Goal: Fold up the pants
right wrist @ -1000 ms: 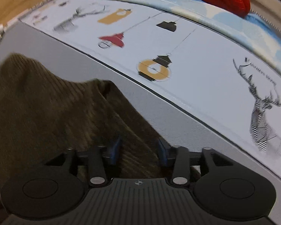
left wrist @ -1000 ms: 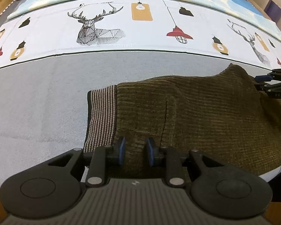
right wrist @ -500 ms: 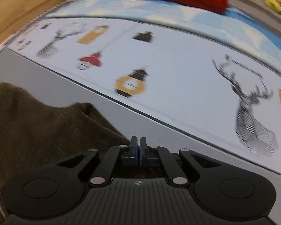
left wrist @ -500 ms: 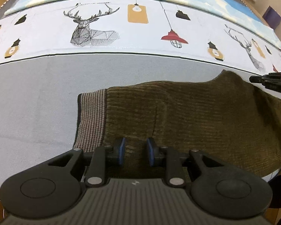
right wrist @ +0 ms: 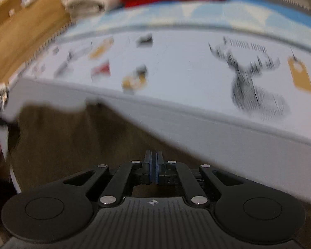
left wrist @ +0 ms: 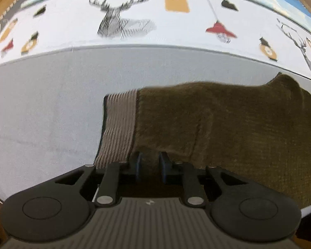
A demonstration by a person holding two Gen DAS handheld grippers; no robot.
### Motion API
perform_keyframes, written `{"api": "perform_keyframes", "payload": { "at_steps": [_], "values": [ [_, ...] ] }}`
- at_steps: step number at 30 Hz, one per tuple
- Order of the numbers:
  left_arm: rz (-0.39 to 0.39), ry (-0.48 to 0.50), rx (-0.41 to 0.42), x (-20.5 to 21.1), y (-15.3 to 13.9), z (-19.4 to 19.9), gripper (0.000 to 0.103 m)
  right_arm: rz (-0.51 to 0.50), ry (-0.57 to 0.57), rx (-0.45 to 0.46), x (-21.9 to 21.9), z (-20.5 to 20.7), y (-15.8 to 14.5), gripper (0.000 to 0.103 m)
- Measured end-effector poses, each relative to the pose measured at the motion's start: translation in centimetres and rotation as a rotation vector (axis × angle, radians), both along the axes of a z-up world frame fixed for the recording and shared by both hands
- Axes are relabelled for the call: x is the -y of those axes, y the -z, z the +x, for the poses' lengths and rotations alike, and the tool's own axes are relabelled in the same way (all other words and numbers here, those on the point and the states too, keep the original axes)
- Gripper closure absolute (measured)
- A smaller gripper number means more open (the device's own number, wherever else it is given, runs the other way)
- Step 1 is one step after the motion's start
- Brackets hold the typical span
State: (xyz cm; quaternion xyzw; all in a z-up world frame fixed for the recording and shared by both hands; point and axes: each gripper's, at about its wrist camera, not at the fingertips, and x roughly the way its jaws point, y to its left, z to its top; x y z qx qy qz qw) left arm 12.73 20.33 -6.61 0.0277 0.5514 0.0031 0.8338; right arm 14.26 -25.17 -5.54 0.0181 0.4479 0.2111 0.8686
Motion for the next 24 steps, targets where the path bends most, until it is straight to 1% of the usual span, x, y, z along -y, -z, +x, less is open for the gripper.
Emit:
{"api": "perform_keyframes", "payload": {
  "at_steps": [2,5,7,8,11,13,15,16,17,18,20,21,22,24],
  "values": [
    [-0.005,0.013,0.029,1.4,-0.7,0.0,0.080,-0.037,0.025,-0.025,1.8,-1.4,1.1,0.100],
    [-0.052,0.050,0.090,4.2,-1.9,-0.1,0.079,-0.105,0.127,-0.032,5.8,-3.6,2.3,0.100],
    [-0.072,0.089,0.121,6.5,-2.5,-0.3,0.079,-0.195,0.270,-0.030,9.3,-5.0,3.1,0.101],
    [-0.081,0.110,0.136,7.6,-2.6,-0.4,0.079,-0.221,0.351,-0.030,11.4,-5.8,3.4,0.101],
    [-0.093,0.185,0.189,11.5,-3.2,-1.0,0.077,-0.196,0.596,-0.034,18.1,-8.9,3.6,0.103],
    [-0.077,0.226,0.209,14.1,-3.3,-1.4,0.077,-0.250,0.763,-0.041,21.5,-11.3,3.9,0.103],
    [-0.068,0.255,0.225,16.1,-3.4,-1.8,0.077,-0.270,0.913,-0.063,24.4,-13.7,4.0,0.101],
    [-0.066,0.266,0.239,17.0,-3.7,-2.0,0.077,-0.255,0.987,-0.054,25.7,-15.0,3.6,0.101],
    [-0.066,0.272,0.255,17.8,-3.9,-2.1,0.077,-0.219,1.057,-0.026,26.8,-16.5,2.9,0.100],
    [-0.068,0.279,0.273,18.5,-4.4,-2.4,0.077,-0.153,1.132,0.025,28.0,-18.5,1.8,0.099],
    [-0.083,0.294,0.311,19.7,-5.7,-3.3,0.076,-0.014,1.232,0.130,29.6,-22.2,-0.1,0.097],
    [-0.085,0.304,0.325,20.4,-6.4,-3.9,0.073,0.054,1.259,0.167,30.1,-24.0,-0.7,0.089],
    [-0.083,0.312,0.334,20.9,-7.1,-4.6,0.070,0.115,1.283,0.189,30.8,-25.6,-0.8,0.078],
    [-0.076,0.341,0.359,22.2,-8.2,-6.5,0.061,0.246,1.362,0.201,31.7,-29.2,0.1,0.068]
  ]
}}
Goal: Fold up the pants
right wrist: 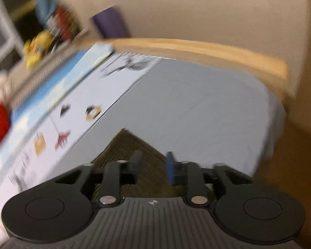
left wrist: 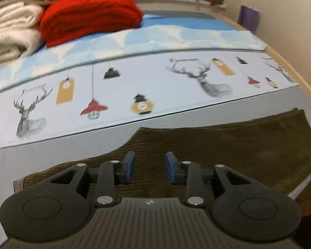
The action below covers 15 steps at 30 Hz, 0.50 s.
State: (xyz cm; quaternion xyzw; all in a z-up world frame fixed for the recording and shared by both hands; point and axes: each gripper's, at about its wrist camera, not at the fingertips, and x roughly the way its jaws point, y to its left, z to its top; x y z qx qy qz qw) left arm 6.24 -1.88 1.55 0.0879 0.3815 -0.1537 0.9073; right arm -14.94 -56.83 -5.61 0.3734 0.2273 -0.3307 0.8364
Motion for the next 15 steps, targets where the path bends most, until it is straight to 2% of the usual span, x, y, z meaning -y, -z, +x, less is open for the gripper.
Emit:
{"api": "perform_keyframes", "payload": {
  "at_steps": [2,4,5,7,9,11,15],
  "values": [
    [-0.017,0.053,0.029,1.1,-0.2,-2.1,0.058,0.107,0.052,0.036,0.9,-2.7,2.5,0.067],
    [-0.051,0.088,0.026,1.9,0.8,-3.8,0.058,0.219,0.075,-0.006,1.2,-4.0,5.4,0.065],
    [-0.065,0.107,0.002,2.3,1.6,-4.4,0.058,0.244,0.079,-0.008,1.4,-4.5,6.2,0.065],
    [-0.060,0.132,-0.045,3.7,2.6,-4.7,0.058,0.235,0.067,-0.010,1.9,-5.0,6.9,0.065],
    [-0.038,0.171,-0.006,4.6,2.6,-4.7,0.058,0.224,0.053,-0.023,2.2,-5.3,7.5,0.064],
    [0.012,0.187,0.023,5.5,3.1,-4.3,0.058,0.259,0.047,-0.001,2.5,-4.9,8.3,0.064],
    [0.013,0.172,-0.017,5.7,4.0,-3.3,0.058,0.303,0.072,0.027,3.4,-4.4,8.8,0.061]
  ]
}}
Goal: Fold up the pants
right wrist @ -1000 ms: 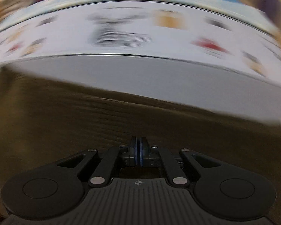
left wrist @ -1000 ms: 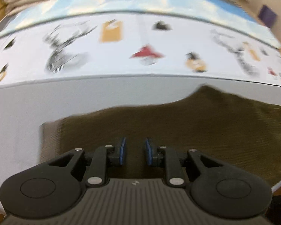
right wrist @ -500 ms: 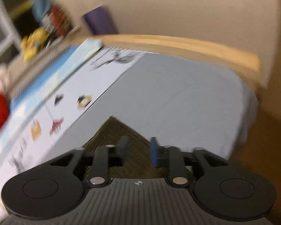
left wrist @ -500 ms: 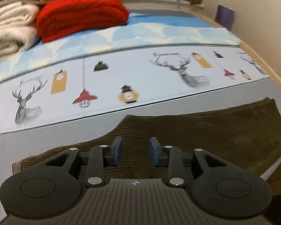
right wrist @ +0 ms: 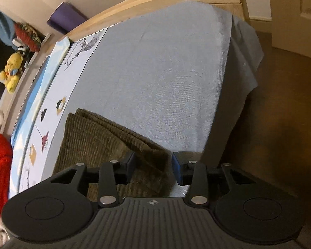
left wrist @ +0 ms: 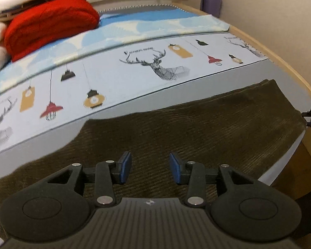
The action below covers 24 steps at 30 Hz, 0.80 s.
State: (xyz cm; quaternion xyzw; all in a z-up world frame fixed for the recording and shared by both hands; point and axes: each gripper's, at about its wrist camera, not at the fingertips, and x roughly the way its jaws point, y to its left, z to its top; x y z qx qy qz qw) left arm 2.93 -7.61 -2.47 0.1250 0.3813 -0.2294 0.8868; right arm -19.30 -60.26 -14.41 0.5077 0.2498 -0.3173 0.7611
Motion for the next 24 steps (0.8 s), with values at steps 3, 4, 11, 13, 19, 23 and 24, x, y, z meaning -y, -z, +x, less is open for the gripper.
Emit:
{"api": "perform_keyframes", "payload": {
  "at_steps": [3,4,11,13,19,23,24],
  "values": [
    [-0.003,0.012,0.011,-0.2,-0.2,0.2,0.058,-0.015,-0.002,-0.013,0.0,0.8,-0.1,0.055],
    [0.002,0.013,0.014,-0.1,-0.1,0.3,0.058,-0.016,-0.004,-0.011,0.0,0.9,-0.2,0.052],
    [-0.002,0.015,0.012,-0.1,-0.4,0.3,0.058,0.030,-0.010,0.032,0.2,1.1,-0.1,0.049],
    [-0.006,0.015,0.007,-0.2,-0.3,0.3,0.058,0.003,-0.063,-0.005,-0.2,1.8,0.0,0.049],
    [-0.003,0.033,0.005,-0.1,-0.2,-0.1,0.058,-0.126,-0.151,-0.103,-1.7,3.4,-0.8,0.048],
    [-0.003,0.037,0.003,-0.2,-0.3,-0.3,0.058,-0.166,-0.170,-0.144,-2.2,3.8,-1.0,0.050],
    [-0.003,0.035,0.003,-0.3,-0.3,-0.3,0.058,-0.174,-0.172,-0.156,-2.3,3.9,-1.0,0.053]
  ]
}}
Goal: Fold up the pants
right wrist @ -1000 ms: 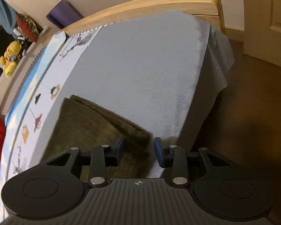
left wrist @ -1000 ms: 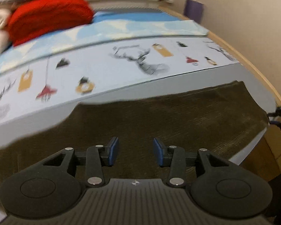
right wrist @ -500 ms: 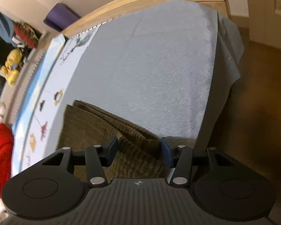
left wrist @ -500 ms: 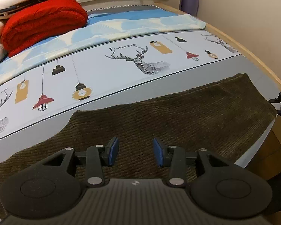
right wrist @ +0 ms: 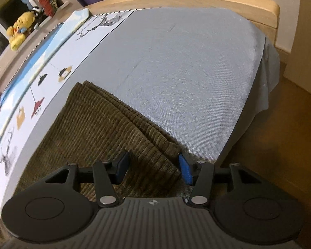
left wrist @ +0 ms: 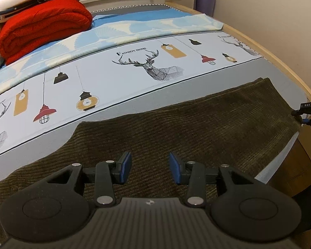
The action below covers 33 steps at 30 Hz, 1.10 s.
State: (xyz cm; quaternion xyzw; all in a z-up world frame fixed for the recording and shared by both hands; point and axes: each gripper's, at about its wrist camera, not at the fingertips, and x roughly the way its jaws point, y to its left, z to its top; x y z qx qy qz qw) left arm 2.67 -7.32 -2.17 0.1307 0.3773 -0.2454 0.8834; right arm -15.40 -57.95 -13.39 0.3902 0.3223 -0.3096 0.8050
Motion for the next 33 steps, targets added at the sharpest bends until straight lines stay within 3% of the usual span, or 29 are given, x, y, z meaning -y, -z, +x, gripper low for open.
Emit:
{"api": "perform_keyframes", "payload": {
  "at_steps": [6,10,17,22,26,29,33],
  "values": [
    [-0.001,0.002,0.008,-0.3,-0.3,-0.2,0.058,-0.073,-0.025,-0.022,-0.8,0.3,-1.1,0.073],
    [-0.010,-0.002,0.013,-0.6,-0.6,-0.1,0.058,-0.157,-0.038,0.018,-2.1,0.4,-3.6,0.076],
    [-0.026,-0.011,0.034,-2.2,-1.5,-0.4,0.058,-0.517,-0.151,0.123,-10.8,2.4,-12.3,0.077],
    [-0.026,-0.057,0.041,-4.8,-1.6,-0.7,0.058,-0.802,-0.410,0.289,-24.3,5.0,-16.9,0.078],
    [-0.026,-0.105,0.036,-7.2,-1.7,-0.7,0.058,-0.883,-0.660,0.378,-34.8,6.4,-16.3,0.078],
    [-0.026,-0.146,0.034,-9.3,-1.7,-0.7,0.058,-0.924,-0.896,0.346,-42.2,7.5,-13.1,0.078],
    [-0.037,-0.209,0.024,-12.4,-1.8,-0.6,0.058,-0.973,-1.314,0.125,-50.6,9.3,-6.2,0.076]
  ]
}}
